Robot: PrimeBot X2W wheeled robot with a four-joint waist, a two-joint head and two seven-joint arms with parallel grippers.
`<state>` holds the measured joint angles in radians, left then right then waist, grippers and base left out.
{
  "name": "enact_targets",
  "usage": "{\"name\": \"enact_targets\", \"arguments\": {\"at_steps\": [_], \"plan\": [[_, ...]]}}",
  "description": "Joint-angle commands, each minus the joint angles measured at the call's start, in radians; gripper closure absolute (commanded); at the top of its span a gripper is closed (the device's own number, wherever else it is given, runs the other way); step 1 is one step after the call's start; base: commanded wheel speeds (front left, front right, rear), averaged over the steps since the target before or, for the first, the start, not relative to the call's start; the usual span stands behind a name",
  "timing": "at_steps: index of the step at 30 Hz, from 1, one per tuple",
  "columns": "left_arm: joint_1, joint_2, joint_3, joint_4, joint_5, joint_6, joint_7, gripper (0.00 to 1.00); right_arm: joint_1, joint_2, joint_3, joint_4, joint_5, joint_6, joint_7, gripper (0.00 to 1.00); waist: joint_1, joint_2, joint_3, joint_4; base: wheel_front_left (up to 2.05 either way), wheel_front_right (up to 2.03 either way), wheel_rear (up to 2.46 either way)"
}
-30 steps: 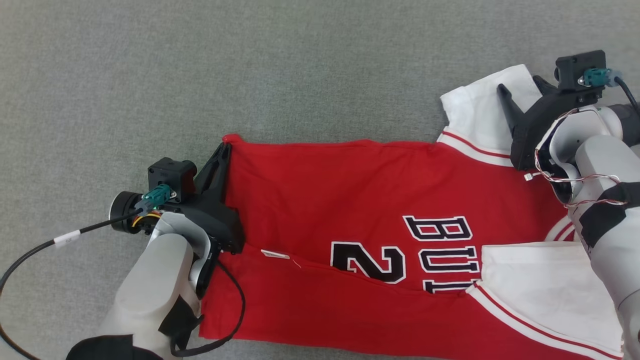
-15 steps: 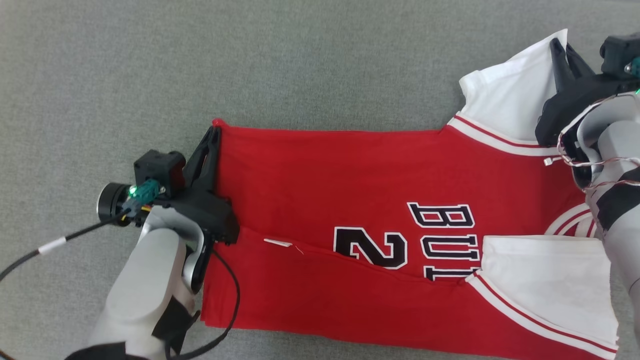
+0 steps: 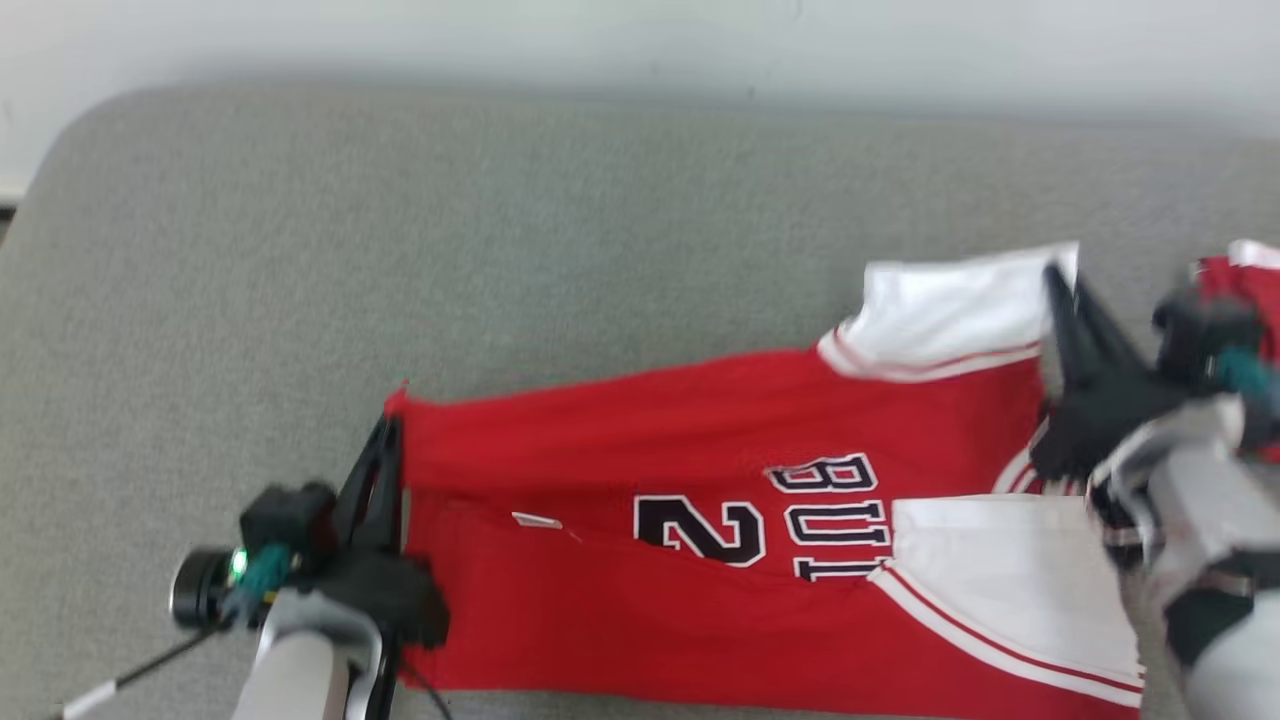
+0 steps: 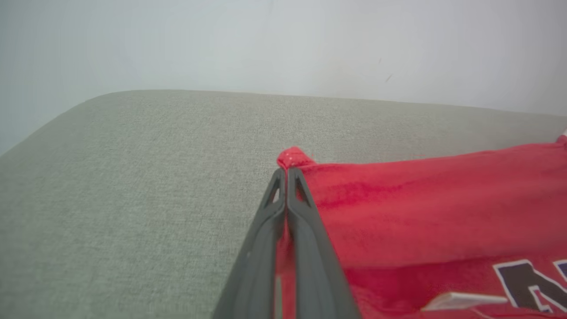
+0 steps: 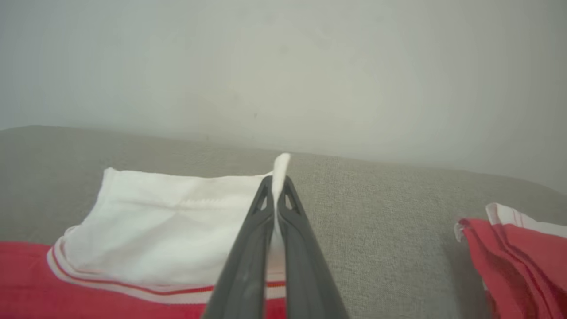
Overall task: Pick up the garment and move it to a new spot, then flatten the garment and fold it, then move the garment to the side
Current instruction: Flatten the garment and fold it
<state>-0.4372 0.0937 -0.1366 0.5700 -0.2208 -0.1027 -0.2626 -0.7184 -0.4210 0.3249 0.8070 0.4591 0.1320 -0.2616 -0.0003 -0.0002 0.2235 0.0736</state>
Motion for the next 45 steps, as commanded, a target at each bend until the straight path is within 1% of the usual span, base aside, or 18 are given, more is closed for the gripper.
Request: {"name": "enact_targets", "arguments": {"at_steps": [1,5,9,13,14,18,19,20,21,26,29,32,35,39,41,45], "plan": [[0.035,-0.002,0.014,-0.009,0.009,0.005,-0.003,1.00,0.054,0.001,-0.008,-0.031,0.012,-0.003,-0.003,1.00,0.0003,0.0002,-0.073,-0.049,0.00,0.00,0.00],[0.125,-0.010,0.052,-0.026,0.026,0.003,-0.003,1.00,0.228,0.013,-0.068,-0.162,0.021,-0.003,-0.004,1.00,0.0003,0.0002,-0.108,-0.075,0.00,0.00,0.00],[0.190,-0.018,0.086,-0.035,0.033,0.002,-0.003,1.00,0.380,0.046,-0.113,-0.238,0.022,-0.003,-0.003,1.00,0.0003,0.0002,-0.132,-0.097,0.00,0.00,0.00],[0.248,-0.029,0.132,-0.058,0.032,0.010,-0.003,1.00,0.497,0.085,-0.164,-0.275,0.012,-0.003,-0.004,1.00,0.0003,0.0002,-0.158,-0.113,0.00,0.00,0.00],[0.284,-0.034,0.142,-0.064,0.039,0.009,-0.003,1.00,0.541,0.108,-0.185,-0.283,0.009,-0.003,-0.004,1.00,0.0003,0.0002,-0.171,-0.120,0.00,0.00,0.00],[0.346,-0.040,0.157,-0.070,0.037,0.017,-0.003,1.00,0.589,0.130,-0.203,-0.265,-0.014,-0.003,-0.004,1.00,0.0003,0.0002,-0.195,-0.127,0.00,0.00,0.00],[0.358,-0.042,0.159,-0.079,0.038,0.025,-0.003,0.76,0.597,0.133,-0.207,-0.254,-0.020,-0.003,-0.004,0.58,0.0003,0.0002,-0.199,-0.126,0.00,0.00,0.00],[0.371,-0.041,0.162,-0.085,0.041,0.032,-0.003,0.52,0.601,0.140,-0.212,-0.247,-0.018,-0.003,-0.004,0.00,0.0003,0.0002,-0.205,-0.125,0.00,0.00,0.00],[0.386,-0.041,0.162,-0.089,0.040,0.041,-0.003,0.00,0.601,0.146,-0.220,-0.246,-0.013,-0.003,-0.004,0.00,0.0003,0.0002,-0.208,-0.124,0.00,0.00,0.00],[0.436,-0.042,0.154,-0.127,0.032,0.082,-0.003,0.00,0.612,0.160,-0.277,-0.273,-0.023,-0.003,-0.002,0.00,0.0003,0.0002,-0.219,-0.114,0.00,0.00,0.00],[0.463,-0.043,0.159,-0.143,0.035,0.096,-0.003,0.00,0.632,0.174,-0.309,-0.291,-0.042,-0.003,-0.002,0.00,0.0003,0.0002,-0.227,-0.104,0.00,0.00,0.00],[0.475,-0.043,0.163,-0.149,0.035,0.103,-0.003,0.00,0.631,0.176,-0.316,-0.285,-0.054,-0.003,-0.002,0.00,0.0003,0.0002,-0.228,-0.098,0.00,0.00,0.00],[0.482,-0.043,0.163,-0.154,0.042,0.105,-0.003,0.00,0.617,0.181,-0.304,-0.253,-0.066,-0.003,0.020,0.00,0.0003,0.0002,-0.225,-0.085,0.00,0.00,0.00],[0.478,-0.043,0.156,-0.158,0.046,0.108,-0.003,0.00,0.576,0.186,-0.283,-0.192,-0.070,-0.003,0.082,0.00,0.0003,0.0002,-0.213,-0.066,0.00,0.00,0.00],[0.469,-0.043,0.152,-0.160,0.046,0.106,-0.003,0.00,0.551,0.179,-0.273,-0.152,-0.082,-0.003,0.116,0.00,0.0003,0.0002,-0.201,-0.055,0.00,0.00,0.00],[0.450,-0.043,0.147,-0.163,0.050,0.105,-0.003,0.00,0.503,0.187,-0.263,-0.061,-0.074,-0.003,0.169,0.00,0.0003,0.0002,-0.178,-0.033,0.00,0.00,0.00]]}}
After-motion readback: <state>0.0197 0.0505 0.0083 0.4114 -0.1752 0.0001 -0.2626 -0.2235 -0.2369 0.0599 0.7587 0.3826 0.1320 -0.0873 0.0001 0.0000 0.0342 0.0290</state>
